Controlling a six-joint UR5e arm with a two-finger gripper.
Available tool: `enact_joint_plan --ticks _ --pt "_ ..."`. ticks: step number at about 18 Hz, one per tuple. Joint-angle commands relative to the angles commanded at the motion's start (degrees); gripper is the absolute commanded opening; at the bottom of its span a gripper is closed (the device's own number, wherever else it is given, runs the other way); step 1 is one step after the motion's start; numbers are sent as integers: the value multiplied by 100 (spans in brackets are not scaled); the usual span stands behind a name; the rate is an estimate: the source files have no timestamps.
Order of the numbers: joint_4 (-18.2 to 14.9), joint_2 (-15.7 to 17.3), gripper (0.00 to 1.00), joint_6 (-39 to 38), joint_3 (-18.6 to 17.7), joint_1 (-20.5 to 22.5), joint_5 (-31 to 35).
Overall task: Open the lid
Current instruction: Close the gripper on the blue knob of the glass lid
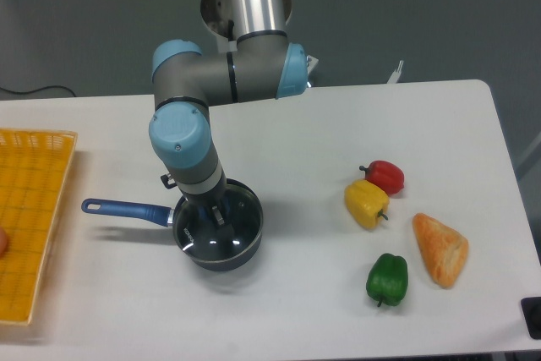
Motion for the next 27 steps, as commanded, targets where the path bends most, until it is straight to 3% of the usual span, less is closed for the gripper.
enact_joint_plan --ticks 11,16,27 --pt "-53 26 63 0 -17 -9 44" --pt "-44 26 53 -9 -26 -9 53" --pt "-53 -70 54 -18 -53 -44 62"
